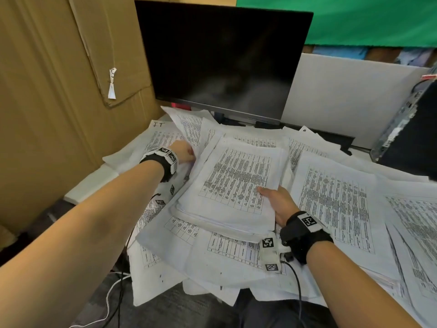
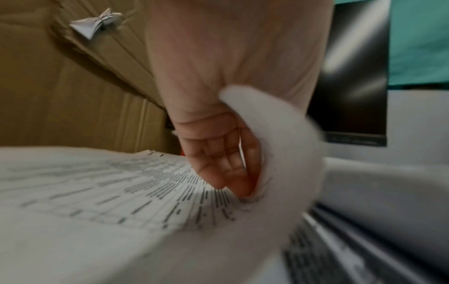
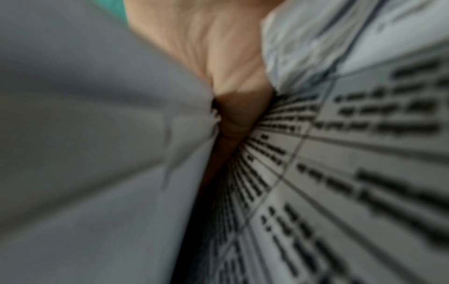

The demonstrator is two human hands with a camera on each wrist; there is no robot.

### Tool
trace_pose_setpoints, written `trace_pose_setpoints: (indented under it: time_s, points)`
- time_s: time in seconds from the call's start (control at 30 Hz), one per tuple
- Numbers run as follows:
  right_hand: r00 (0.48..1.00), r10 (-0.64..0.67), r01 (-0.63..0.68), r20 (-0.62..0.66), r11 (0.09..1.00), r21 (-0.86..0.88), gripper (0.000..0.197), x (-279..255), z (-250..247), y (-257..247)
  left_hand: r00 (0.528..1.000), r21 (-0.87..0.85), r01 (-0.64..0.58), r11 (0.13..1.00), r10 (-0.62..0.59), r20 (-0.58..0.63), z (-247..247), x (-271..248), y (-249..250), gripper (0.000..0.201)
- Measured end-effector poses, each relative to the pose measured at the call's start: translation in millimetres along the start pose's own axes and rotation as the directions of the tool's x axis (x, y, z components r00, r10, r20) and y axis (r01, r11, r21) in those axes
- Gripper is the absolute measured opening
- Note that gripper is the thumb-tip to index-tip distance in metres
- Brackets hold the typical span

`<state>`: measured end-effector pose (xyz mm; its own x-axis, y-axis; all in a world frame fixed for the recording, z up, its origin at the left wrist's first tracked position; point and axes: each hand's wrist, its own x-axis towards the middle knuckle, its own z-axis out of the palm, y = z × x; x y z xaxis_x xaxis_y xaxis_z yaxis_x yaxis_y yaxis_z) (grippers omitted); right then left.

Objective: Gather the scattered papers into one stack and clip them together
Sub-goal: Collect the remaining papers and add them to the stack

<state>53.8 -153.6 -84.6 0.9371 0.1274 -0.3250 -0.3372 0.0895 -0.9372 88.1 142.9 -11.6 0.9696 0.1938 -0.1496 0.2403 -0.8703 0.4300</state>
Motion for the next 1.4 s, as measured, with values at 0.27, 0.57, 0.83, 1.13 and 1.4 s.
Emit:
trace_pose_setpoints:
  time_s: [0.27, 0.57, 0.83, 1.13, 1.4]
  points:
    - [1.0, -0.003, 0.003, -0.005, 1.0, -0.022, 0.041, 0.0, -0.8, -0.7, 0.862, -0.087, 0.424, 0.902, -0.431, -0.268, -40.9, -7.6, -71.9, 0.049]
    - [1.0, -0.018, 0.018, 0.015, 1.0, -0.018, 0.042, -1.2, -1.1, -0.8, 0.88, -0.214, 0.45, 0.867, -0.471, -0.06, -46.1, -11.4, -83.7, 0.087]
    - [1.0, -0.014, 0.014, 0.009, 1.0, -0.01, 0.043, -5.0, 0.4, -3.0, 0.922, -0.39, 0.367, 0.845, -0.385, 0.033, -16.7, 6.5, -25.0, 0.089]
    - [0.999, -0.039, 0.039, -0.002, 0.999, 0.0, 0.049, -6.0, 2.7, -2.2, 0.875, -0.207, 0.127, 0.97, -0.208, -0.438, -20.0, -5.2, 4.0, 0.022]
    - [1.0, -0.021, 0.021, 0.001, 0.999, 0.036, 0.05, -10.3, 6.4, -5.3, 0.461, 0.21, -0.248, 0.946, 0.306, -0.833, -105.3, -114.1, 51.5, 0.01]
